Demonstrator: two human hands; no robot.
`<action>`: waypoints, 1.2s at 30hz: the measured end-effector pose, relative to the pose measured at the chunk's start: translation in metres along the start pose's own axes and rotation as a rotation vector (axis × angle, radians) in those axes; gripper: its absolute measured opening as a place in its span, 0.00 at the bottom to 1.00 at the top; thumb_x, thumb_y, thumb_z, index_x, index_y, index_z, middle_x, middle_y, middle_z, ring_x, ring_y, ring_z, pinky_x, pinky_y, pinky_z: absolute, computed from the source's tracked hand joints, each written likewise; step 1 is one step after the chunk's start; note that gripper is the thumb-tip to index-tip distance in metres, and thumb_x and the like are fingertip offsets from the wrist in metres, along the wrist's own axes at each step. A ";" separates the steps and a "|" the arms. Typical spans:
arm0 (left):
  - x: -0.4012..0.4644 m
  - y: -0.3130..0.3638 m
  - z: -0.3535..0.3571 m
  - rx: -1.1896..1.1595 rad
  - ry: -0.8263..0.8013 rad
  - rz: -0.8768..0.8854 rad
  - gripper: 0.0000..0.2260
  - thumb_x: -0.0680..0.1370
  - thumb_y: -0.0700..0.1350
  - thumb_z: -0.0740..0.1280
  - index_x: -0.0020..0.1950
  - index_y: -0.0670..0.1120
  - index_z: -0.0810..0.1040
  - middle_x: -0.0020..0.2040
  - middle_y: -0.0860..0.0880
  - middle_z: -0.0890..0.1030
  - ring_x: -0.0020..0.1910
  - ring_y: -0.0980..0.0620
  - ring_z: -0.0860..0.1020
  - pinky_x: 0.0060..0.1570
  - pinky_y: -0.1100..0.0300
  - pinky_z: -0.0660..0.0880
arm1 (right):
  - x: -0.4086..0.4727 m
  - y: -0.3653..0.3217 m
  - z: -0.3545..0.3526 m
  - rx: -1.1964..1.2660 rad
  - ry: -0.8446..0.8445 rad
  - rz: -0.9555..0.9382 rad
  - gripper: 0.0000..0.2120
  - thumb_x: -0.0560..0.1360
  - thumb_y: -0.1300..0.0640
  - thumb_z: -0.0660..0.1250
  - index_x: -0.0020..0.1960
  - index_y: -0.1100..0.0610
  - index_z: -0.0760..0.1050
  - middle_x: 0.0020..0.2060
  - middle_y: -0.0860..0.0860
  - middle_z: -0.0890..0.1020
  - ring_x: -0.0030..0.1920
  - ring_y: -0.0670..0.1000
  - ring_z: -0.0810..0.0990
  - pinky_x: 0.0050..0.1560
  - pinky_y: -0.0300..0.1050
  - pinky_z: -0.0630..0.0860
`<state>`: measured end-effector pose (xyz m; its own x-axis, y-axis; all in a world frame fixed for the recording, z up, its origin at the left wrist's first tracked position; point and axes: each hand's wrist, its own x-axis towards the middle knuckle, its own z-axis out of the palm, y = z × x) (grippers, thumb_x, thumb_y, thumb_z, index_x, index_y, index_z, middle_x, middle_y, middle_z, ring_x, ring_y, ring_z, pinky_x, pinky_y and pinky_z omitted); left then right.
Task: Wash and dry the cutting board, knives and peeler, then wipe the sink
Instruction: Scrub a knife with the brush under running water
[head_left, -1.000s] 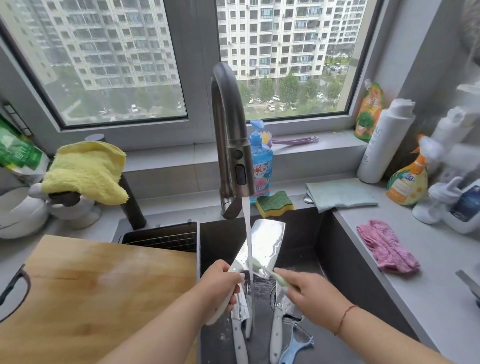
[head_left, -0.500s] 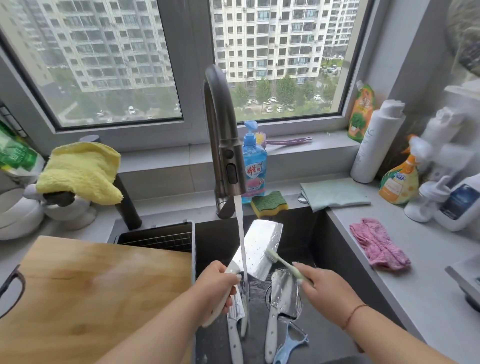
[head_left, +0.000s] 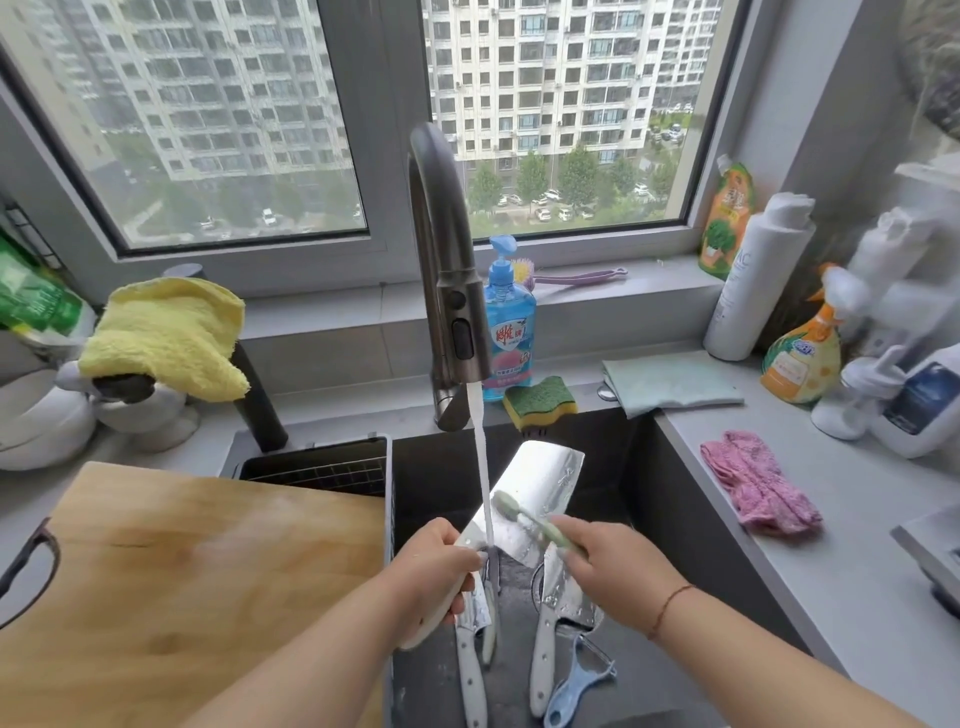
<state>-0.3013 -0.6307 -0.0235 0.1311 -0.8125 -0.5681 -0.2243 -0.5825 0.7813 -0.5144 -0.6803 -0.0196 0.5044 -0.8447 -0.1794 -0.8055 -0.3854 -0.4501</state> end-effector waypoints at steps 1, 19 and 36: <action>0.000 0.000 0.000 0.001 -0.004 0.003 0.07 0.77 0.43 0.65 0.50 0.42 0.69 0.36 0.44 0.75 0.26 0.51 0.70 0.25 0.60 0.67 | 0.009 0.005 -0.004 -0.016 0.030 0.067 0.13 0.80 0.52 0.55 0.63 0.49 0.71 0.38 0.49 0.78 0.38 0.52 0.76 0.38 0.46 0.71; -0.010 0.000 -0.005 0.006 -0.052 -0.011 0.08 0.78 0.44 0.65 0.48 0.44 0.66 0.34 0.44 0.74 0.25 0.51 0.68 0.23 0.60 0.65 | 0.014 -0.007 -0.001 -0.092 -0.059 -0.006 0.24 0.81 0.53 0.52 0.76 0.42 0.55 0.39 0.46 0.75 0.38 0.49 0.73 0.37 0.43 0.68; -0.010 0.001 -0.011 0.030 -0.076 -0.016 0.06 0.78 0.42 0.64 0.48 0.43 0.67 0.35 0.43 0.75 0.25 0.51 0.69 0.23 0.60 0.65 | 0.023 0.020 -0.005 -0.049 0.026 0.193 0.22 0.81 0.54 0.53 0.74 0.43 0.60 0.41 0.54 0.81 0.38 0.55 0.78 0.37 0.47 0.72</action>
<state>-0.2927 -0.6233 -0.0139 0.0616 -0.7979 -0.5996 -0.2514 -0.5938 0.7643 -0.5200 -0.7091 -0.0282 0.3314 -0.9136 -0.2354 -0.9010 -0.2325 -0.3662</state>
